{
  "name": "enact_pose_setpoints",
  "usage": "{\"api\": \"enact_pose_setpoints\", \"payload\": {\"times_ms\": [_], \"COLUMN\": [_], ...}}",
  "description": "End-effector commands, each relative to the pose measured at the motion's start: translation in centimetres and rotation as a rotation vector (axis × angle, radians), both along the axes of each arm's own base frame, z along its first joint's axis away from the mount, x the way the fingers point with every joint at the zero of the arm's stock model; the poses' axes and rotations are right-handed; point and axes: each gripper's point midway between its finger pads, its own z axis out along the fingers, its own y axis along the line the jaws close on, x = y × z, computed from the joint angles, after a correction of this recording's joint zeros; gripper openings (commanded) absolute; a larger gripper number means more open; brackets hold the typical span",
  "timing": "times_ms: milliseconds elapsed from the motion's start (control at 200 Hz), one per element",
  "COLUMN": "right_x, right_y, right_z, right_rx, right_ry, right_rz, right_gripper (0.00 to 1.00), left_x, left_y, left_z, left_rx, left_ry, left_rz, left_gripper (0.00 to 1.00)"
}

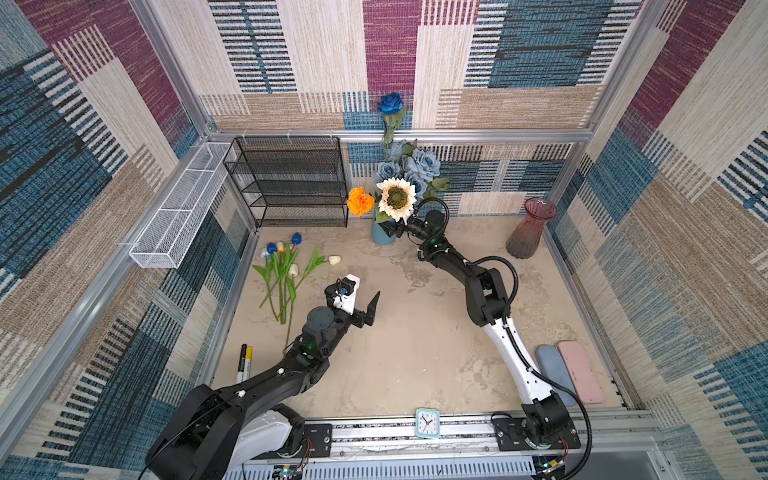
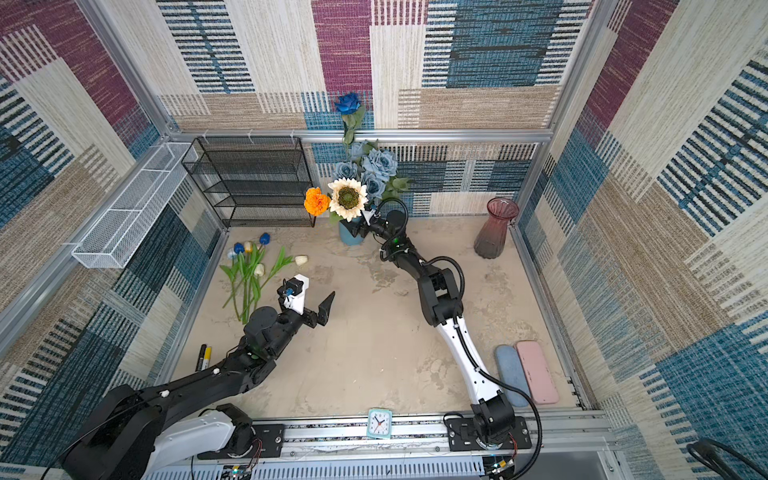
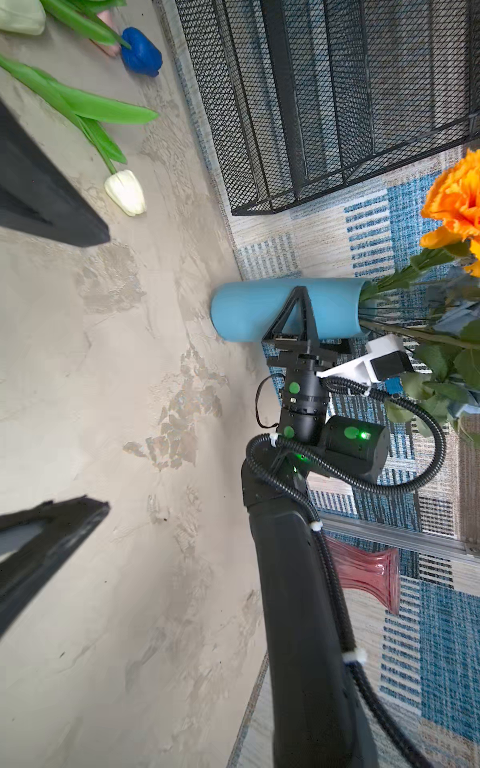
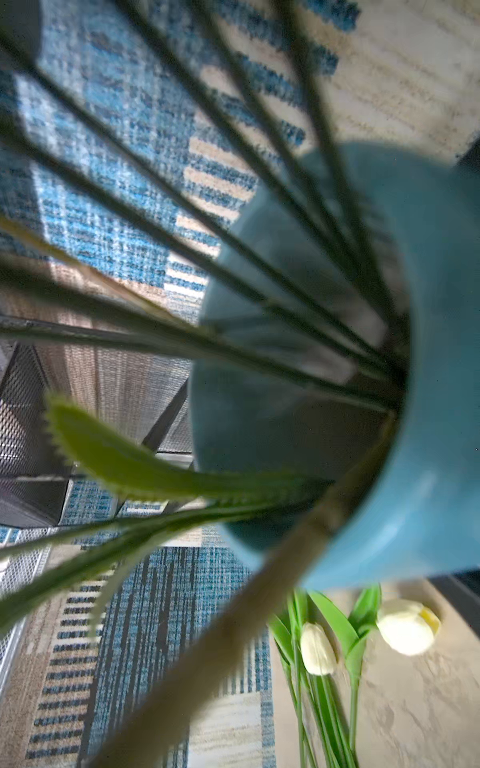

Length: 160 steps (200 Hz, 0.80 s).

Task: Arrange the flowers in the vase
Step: 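Slide the held light-blue vase farther from the robot with the right gripper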

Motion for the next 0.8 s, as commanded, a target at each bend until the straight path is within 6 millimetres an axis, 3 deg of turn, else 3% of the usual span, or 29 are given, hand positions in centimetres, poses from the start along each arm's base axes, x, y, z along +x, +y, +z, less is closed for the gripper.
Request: {"api": "enact_pose_setpoints", "payload": {"times_ms": [0, 175, 346, 501, 641, 796], "right_x": [-0.1, 0.0, 0.3, 0.2, -0.2, -0.2], "right_y": [-0.3, -0.3, -0.5, -0.3, 0.0, 0.1], "right_z": [3.0, 2.3, 2.1, 3.2, 4.8, 5.2], "right_rx": [0.064, 0.05, 0.056, 0.048, 0.03, -0.004], "right_ry": [-0.07, -0.053, -0.05, -0.042, -0.023, 0.019], "right_rz": [-0.006, -0.013, -0.028, -0.016, 0.003, -0.002], "right_gripper": [0.31, 0.31, 0.52, 0.35, 0.34, 0.31], "left_x": [0.0, 0.2, 0.6, 0.6, 0.5, 0.3], "left_y": [-0.3, -0.4, -0.8, -0.8, -0.5, -0.3], "left_z": [0.3, 0.2, 0.2, 0.5, 0.4, 0.4], "left_rx": [0.008, 0.015, 0.006, -0.002, 0.004, 0.006], "left_ry": [-0.004, -0.004, -0.007, -0.012, -0.014, -0.016], "left_rz": [-0.017, -0.018, -0.027, -0.021, -0.014, -0.008], "left_gripper": [0.97, 0.97, 0.97, 0.97, 0.97, 0.97]}}
